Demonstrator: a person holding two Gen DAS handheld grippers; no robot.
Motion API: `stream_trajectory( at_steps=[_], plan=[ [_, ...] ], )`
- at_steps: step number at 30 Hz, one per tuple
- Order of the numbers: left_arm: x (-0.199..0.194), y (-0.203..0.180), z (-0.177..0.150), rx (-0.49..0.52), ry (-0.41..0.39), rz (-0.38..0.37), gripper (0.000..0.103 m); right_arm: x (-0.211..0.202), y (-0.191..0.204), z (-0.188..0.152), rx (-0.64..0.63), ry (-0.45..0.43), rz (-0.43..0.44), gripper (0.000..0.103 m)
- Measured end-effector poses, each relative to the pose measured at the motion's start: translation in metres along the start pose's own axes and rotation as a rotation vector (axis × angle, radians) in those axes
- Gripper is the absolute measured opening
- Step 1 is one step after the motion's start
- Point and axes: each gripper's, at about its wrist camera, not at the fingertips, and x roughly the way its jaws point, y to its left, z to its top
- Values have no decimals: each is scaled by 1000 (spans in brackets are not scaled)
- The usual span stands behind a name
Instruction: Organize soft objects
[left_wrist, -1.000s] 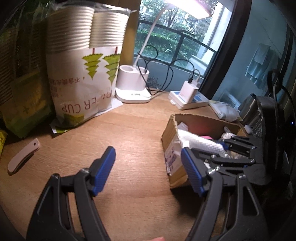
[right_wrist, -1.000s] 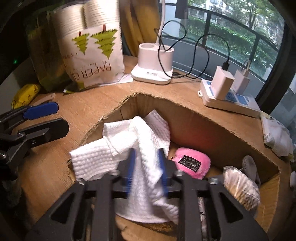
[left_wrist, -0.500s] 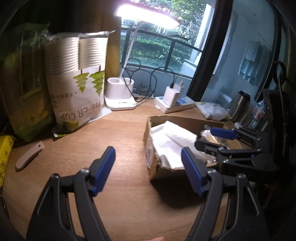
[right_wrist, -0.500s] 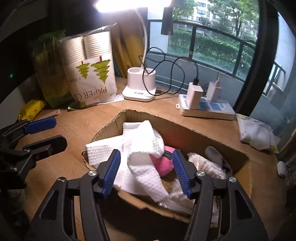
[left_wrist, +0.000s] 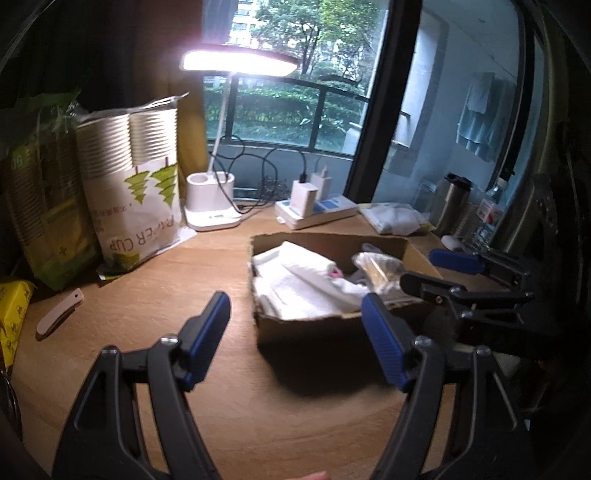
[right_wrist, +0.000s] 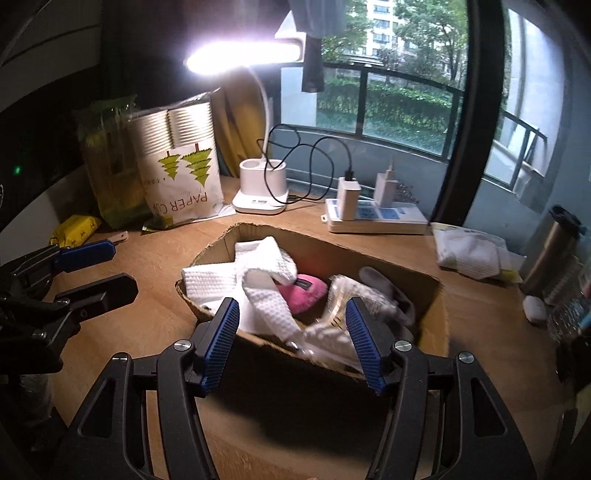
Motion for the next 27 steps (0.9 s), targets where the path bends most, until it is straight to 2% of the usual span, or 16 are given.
stream_trajectory(
  at_steps=[11,19,21,24,27],
  plan=[
    [-24,-32,-22,36,2,-38,75,-47,-10,-37,51,-33,-49,63],
    [-49,-43,-31,47,-27,-49,76,-82,-5,-57,69,-77,-74,63],
    [-56,-46,-31,52,-38,-48,77,-92,-4,-59,70,-92,-81,63],
    [-68,-50,-31,59,-59,-51,89,-107,-2,-60,70,-117,-89,63],
    [-80,-54,-30,71,-82,-50,91,-123,2,-59,64,-142,-103,63]
  ],
)
